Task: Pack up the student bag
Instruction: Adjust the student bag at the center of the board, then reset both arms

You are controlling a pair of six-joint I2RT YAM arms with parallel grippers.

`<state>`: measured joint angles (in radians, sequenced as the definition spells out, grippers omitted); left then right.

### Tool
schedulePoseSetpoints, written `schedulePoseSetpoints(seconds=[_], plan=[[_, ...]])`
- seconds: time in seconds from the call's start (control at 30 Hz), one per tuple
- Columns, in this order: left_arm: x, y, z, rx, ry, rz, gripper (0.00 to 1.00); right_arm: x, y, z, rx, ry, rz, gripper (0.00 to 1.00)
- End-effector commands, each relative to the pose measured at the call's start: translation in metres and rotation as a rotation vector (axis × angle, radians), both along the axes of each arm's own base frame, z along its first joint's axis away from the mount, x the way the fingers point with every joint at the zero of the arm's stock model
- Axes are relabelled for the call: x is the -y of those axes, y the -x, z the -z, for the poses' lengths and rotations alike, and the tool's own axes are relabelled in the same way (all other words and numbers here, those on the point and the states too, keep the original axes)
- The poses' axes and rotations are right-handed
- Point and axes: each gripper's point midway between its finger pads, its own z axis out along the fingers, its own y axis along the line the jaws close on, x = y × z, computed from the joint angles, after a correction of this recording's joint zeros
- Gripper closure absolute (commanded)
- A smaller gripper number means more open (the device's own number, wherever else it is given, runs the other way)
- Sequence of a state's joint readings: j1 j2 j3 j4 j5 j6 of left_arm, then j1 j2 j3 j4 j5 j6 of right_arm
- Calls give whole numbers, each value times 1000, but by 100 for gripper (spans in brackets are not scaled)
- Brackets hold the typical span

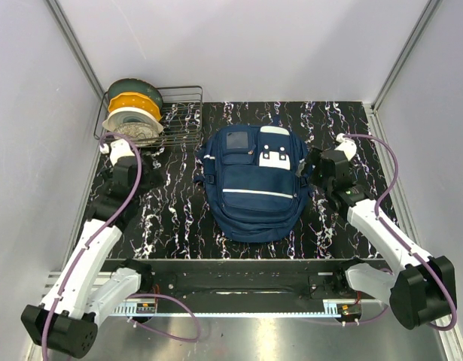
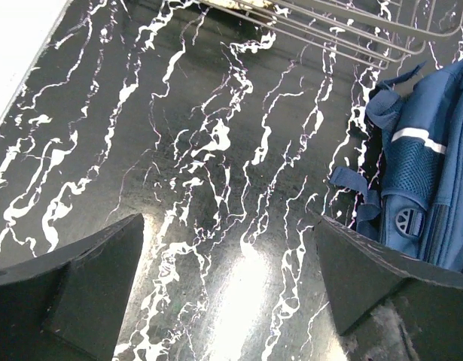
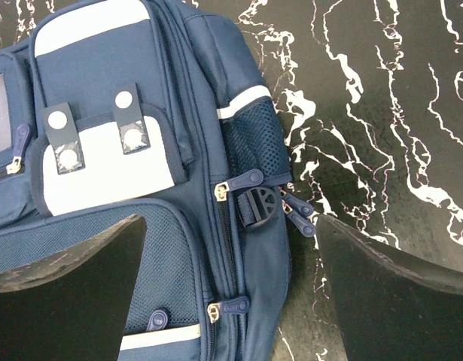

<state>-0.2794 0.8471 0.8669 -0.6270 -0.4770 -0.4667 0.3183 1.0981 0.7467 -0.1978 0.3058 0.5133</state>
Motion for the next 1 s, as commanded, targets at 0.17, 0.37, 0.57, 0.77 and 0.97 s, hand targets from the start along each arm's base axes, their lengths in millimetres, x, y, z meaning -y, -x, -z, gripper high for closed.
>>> schedulePoseSetpoints(seconds=[0.17, 0.37, 0.57, 0.77, 0.97], plan=[[38, -16, 11, -41, 105, 229, 1, 4, -4, -29, 72, 100, -69, 0], [46, -17, 16, -68, 125, 264, 1, 33, -1, -27, 63, 224, 28, 0], [43, -17, 13, -52, 119, 252, 1, 42, 4, -21, 72, 245, 70, 0], [44, -17, 17, -58, 125, 255, 1, 69, 7, -4, 140, 365, 160, 0], [43, -18, 18, -62, 119, 249, 1, 74, 1, 4, 227, 429, 155, 0]])
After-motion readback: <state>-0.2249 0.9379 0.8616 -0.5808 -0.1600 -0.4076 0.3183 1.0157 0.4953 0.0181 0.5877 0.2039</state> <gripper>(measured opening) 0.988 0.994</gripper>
